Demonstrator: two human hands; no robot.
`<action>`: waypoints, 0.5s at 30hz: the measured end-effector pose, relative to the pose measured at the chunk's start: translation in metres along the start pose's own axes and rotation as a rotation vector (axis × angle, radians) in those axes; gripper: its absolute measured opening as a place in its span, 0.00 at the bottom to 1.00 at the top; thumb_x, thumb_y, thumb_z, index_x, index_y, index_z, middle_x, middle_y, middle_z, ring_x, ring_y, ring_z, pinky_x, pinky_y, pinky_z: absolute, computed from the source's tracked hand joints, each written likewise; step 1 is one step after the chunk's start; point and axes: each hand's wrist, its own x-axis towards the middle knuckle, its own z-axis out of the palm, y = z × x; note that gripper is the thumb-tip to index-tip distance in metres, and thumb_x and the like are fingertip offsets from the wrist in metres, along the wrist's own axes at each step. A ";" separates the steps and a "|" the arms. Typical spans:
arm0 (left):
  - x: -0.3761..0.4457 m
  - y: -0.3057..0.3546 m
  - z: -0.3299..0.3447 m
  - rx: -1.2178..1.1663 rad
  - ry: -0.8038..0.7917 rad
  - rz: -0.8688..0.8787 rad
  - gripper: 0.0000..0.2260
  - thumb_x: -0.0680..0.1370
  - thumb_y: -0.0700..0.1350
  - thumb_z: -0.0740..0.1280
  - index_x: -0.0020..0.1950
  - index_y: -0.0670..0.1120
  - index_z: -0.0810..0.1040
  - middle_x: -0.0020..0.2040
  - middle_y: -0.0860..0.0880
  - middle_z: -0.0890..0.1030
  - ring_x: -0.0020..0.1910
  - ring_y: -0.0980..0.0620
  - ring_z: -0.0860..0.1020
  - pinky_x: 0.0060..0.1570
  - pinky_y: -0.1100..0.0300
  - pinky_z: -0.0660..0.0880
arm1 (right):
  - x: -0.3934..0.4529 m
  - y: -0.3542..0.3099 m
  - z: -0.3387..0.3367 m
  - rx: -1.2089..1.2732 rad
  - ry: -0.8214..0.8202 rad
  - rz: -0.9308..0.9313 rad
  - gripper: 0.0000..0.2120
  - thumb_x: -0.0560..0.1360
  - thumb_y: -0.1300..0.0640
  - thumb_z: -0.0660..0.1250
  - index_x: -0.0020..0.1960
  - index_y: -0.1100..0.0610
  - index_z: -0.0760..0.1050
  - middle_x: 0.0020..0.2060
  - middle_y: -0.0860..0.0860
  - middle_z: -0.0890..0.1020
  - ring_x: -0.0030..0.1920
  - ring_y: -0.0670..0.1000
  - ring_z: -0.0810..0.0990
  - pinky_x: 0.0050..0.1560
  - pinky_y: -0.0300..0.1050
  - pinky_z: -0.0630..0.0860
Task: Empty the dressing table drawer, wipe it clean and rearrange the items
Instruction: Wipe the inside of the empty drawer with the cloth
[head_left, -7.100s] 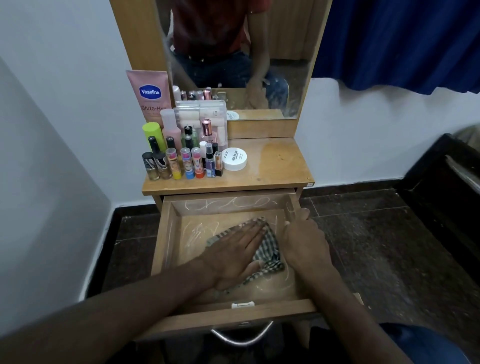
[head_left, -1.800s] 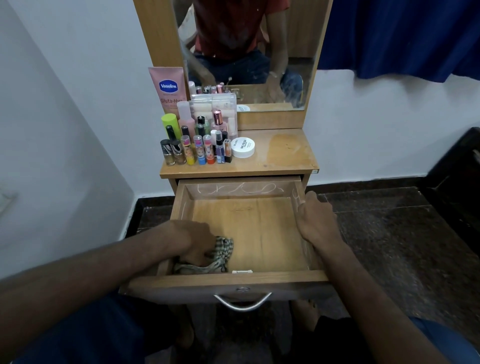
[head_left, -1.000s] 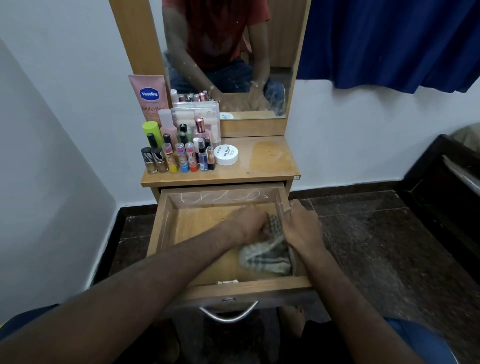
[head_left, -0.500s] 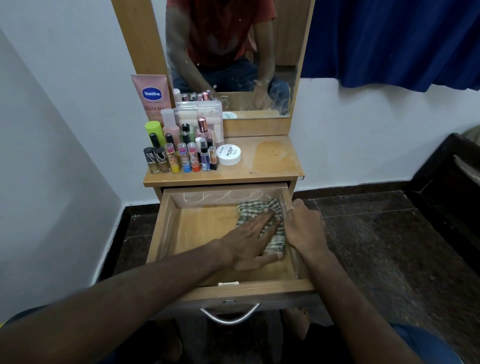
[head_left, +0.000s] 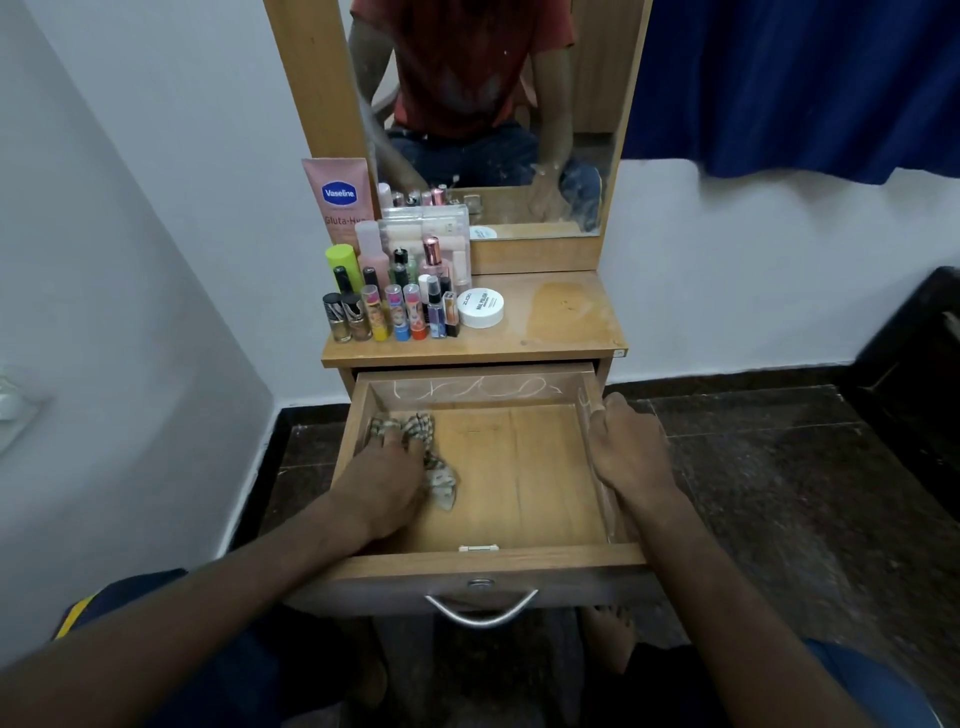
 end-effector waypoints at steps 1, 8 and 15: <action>-0.001 0.003 -0.002 0.028 0.023 0.028 0.22 0.84 0.51 0.63 0.76 0.43 0.68 0.75 0.37 0.69 0.71 0.37 0.74 0.71 0.45 0.72 | -0.001 -0.002 -0.001 0.000 0.001 0.007 0.14 0.87 0.53 0.52 0.56 0.60 0.72 0.52 0.62 0.80 0.50 0.61 0.79 0.47 0.50 0.68; -0.003 0.060 -0.016 -0.403 -0.190 0.261 0.15 0.85 0.51 0.63 0.58 0.40 0.79 0.56 0.40 0.83 0.55 0.42 0.81 0.53 0.52 0.75 | 0.003 -0.003 -0.012 0.164 -0.055 0.104 0.20 0.86 0.49 0.50 0.51 0.58 0.76 0.54 0.60 0.82 0.56 0.62 0.79 0.57 0.55 0.73; 0.010 0.102 -0.056 -0.974 -0.197 0.089 0.17 0.88 0.48 0.57 0.62 0.38 0.80 0.57 0.39 0.85 0.55 0.41 0.84 0.59 0.42 0.80 | 0.005 0.003 -0.025 0.301 -0.136 0.202 0.20 0.84 0.47 0.50 0.45 0.52 0.78 0.53 0.56 0.83 0.57 0.60 0.81 0.64 0.60 0.76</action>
